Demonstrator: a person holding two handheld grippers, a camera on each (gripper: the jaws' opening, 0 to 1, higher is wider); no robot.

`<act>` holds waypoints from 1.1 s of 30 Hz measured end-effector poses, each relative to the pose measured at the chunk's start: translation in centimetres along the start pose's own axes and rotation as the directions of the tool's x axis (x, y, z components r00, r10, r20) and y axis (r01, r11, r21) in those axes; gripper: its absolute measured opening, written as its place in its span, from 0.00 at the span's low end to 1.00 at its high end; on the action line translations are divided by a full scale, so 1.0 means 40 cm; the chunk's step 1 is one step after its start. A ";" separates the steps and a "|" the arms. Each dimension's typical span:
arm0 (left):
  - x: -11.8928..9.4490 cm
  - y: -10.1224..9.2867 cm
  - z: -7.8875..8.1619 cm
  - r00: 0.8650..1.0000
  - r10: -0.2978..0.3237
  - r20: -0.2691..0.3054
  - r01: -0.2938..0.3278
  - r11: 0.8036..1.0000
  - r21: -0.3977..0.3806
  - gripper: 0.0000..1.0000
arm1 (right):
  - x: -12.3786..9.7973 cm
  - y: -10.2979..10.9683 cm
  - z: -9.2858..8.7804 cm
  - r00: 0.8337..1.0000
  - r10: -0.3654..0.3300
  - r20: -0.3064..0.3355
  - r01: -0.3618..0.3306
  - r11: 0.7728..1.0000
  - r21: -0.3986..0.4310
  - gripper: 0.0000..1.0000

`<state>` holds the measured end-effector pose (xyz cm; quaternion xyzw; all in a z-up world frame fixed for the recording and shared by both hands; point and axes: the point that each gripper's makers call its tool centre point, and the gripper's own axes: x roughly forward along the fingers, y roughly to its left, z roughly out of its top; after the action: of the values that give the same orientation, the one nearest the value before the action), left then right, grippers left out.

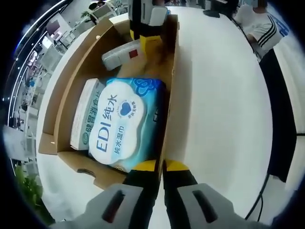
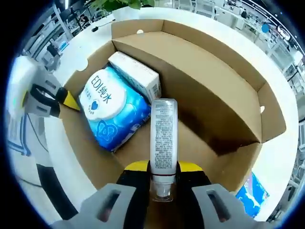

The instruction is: Operate the shoe box by opening the lid, removing the specified soft item, and placing it in the target area until the item is outside and the box remains undamaged.

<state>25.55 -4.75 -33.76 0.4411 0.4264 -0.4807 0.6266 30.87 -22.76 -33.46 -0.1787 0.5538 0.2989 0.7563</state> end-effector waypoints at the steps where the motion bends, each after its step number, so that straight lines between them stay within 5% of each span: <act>1: 0.000 0.000 0.000 1.000 0.001 0.001 -0.001 1.000 -0.001 0.03 | -0.004 -0.001 0.000 1.000 0.002 0.003 -0.002 1.000 0.004 0.18; 6: 0.001 0.001 -0.001 1.000 0.005 0.002 -0.005 1.000 0.002 0.03 | -0.039 -0.005 0.023 0.998 0.004 0.063 -0.009 0.996 0.085 0.18; 18: -0.001 -0.003 0.000 1.000 0.010 0.007 -0.010 1.000 0.022 0.03 | -0.102 -0.004 0.038 0.992 -0.038 0.119 0.025 0.994 0.108 0.18; 25: -0.002 -0.003 -0.001 1.000 0.006 0.008 -0.006 1.000 0.021 0.03 | -0.110 0.003 0.023 0.982 -0.041 0.184 -0.010 0.963 0.270 0.18; 33: -0.001 -0.003 -0.002 1.000 0.013 0.001 -0.013 1.000 0.018 0.03 | -0.159 -0.026 0.038 0.970 -0.090 0.226 0.024 0.961 0.276 0.18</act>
<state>25.40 -4.69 -33.74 0.4494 0.4187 -0.4807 0.6259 31.34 -24.26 -27.01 -0.0525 0.4900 0.2174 0.8426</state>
